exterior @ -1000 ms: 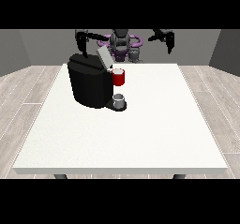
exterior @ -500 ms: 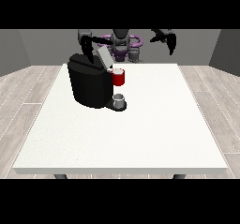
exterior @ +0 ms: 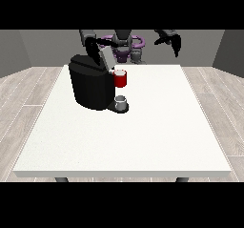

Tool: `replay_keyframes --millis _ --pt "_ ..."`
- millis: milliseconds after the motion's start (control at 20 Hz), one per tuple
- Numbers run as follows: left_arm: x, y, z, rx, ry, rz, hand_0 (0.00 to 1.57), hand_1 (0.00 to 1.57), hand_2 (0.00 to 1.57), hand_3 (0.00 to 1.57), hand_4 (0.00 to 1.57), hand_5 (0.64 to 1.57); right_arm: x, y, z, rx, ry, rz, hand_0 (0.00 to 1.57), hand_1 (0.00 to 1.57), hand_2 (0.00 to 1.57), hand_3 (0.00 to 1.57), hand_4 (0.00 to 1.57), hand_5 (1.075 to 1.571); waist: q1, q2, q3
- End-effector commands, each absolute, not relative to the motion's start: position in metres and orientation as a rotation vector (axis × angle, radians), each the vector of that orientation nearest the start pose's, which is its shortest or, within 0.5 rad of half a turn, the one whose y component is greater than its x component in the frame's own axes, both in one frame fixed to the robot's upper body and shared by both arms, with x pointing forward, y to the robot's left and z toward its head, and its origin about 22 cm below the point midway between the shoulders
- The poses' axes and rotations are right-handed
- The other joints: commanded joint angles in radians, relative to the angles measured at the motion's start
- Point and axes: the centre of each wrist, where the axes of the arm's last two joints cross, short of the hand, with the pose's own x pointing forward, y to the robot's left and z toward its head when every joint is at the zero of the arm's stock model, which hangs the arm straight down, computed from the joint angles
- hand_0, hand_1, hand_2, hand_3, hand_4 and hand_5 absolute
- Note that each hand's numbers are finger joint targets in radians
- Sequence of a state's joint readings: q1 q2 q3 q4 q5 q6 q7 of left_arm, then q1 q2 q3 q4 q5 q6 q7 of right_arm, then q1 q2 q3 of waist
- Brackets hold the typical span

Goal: Insert the coffee pod into the coffee machine and close the lid

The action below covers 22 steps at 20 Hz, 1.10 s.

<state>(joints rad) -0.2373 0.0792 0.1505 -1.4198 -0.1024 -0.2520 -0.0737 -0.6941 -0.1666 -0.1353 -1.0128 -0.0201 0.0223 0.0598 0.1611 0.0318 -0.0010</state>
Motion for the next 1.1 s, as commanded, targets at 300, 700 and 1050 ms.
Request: replay_keyframes --millis 300,700,1050 --pt "0.294 0.272 0.011 0.012 -1.68 -0.279 0.0 0.0 0.0 0.0 0.37 1.571 0.412 -0.174 0.126 -0.016 -1.679 0.338 0.0 0.0 0.0 0.0 0.04 1.571 -0.004 0.036 0.0006" --pt "0.304 0.244 0.025 -0.035 -1.702 -0.323 0.0 0.0 0.0 0.0 0.36 1.571 0.414 -0.15 0.148 -0.047 -1.726 0.381 0.0 0.0 0.0 0.0 0.0 1.571 0.07 0.06 0.0006" --pt "0.316 0.234 0.043 -0.068 -1.758 -0.357 0.0 0.0 0.0 0.0 0.4 1.571 0.415 -0.151 0.185 -0.166 -1.809 0.441 0.0 0.0 0.0 0.0 0.22 1.571 0.135 0.102 0.001"
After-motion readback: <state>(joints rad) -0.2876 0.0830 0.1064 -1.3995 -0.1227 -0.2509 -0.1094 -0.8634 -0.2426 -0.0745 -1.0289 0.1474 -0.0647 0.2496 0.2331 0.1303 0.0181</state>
